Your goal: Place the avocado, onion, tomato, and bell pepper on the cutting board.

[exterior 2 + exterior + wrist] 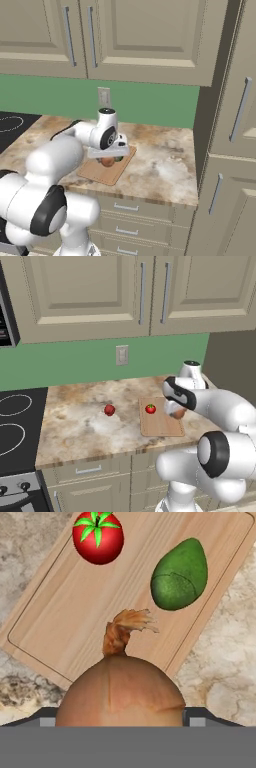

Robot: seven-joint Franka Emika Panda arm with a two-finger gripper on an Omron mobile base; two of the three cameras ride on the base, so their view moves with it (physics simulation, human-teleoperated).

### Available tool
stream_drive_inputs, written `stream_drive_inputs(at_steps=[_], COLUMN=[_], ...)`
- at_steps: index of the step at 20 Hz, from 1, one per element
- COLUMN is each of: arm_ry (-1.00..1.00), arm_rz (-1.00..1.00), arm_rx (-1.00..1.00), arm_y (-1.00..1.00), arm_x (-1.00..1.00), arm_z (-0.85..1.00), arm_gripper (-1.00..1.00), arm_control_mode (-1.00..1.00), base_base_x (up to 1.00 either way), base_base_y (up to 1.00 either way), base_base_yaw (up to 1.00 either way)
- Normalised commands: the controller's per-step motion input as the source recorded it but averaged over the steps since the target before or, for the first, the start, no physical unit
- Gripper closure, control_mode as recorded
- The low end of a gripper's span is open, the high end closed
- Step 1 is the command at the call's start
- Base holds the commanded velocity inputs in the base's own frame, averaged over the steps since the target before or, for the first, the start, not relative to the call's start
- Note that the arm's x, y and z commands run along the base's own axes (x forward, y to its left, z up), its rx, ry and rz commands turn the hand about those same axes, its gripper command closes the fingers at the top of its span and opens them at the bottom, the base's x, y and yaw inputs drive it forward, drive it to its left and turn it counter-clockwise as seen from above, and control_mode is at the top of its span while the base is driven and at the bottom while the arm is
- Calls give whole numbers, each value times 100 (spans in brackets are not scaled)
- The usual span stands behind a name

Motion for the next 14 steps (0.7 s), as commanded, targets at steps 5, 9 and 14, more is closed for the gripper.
stream_drive_inputs(at_steps=[5,9,14], arm_ry=[0,0,0], arm_rz=[0,0,0], arm_rx=[5,5,3], arm_y=[-2,0,0], arm_x=[17,26,26], arm_z=[-24,-22,-27], arm_gripper=[100,100,100], arm_control_mode=[-100,-100,-100], base_base_x=[0,0,0], base_base_y=[0,0,0], base_base_yaw=[0,0,0])
